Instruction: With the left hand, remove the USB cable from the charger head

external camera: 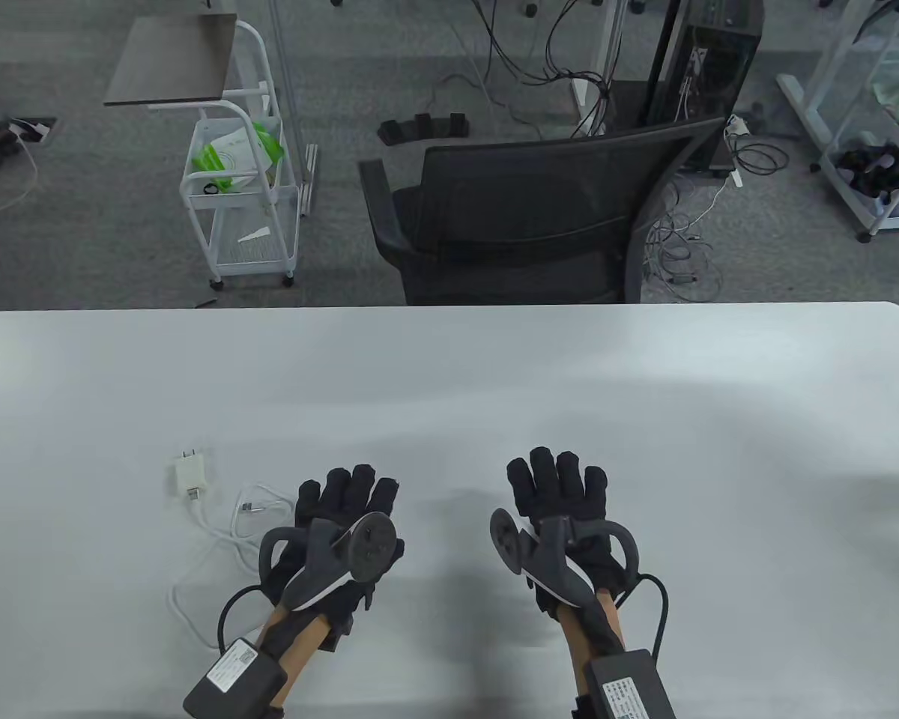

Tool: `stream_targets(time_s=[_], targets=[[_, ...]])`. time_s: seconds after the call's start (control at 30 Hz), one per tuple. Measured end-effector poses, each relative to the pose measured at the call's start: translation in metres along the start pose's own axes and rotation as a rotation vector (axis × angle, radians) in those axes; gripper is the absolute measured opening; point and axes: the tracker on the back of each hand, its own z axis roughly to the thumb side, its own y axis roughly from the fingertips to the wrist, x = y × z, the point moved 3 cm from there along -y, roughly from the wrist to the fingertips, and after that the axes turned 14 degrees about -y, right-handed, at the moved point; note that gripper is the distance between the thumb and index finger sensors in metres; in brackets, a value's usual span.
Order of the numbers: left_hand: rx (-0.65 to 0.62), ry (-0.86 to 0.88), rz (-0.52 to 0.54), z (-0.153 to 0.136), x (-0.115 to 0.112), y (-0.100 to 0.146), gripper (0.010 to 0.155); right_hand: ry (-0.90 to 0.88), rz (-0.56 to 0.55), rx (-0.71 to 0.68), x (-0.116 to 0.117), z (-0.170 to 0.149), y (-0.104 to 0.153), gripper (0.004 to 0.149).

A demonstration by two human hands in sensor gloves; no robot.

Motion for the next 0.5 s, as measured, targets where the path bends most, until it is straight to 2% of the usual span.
stream_targets(time_s=[0.27,0.4,0.5], targets=[[0.068,0.022,-0.013,-0.016,0.001,-0.003,0.079,-0.011,0.002,-0.003,-0.002,0.0,0.0,0.07],[0.158,0.046,-0.015,-0.042,0.003,-0.006,0.079,-0.029,0.001,-0.007,-0.004,0.0,0.001,0.07],[0.272,0.07,-0.016,-0.078,0.001,-0.007,0.078,-0.031,-0.002,-0.014,-0.006,-0.001,0.001,0.07]])
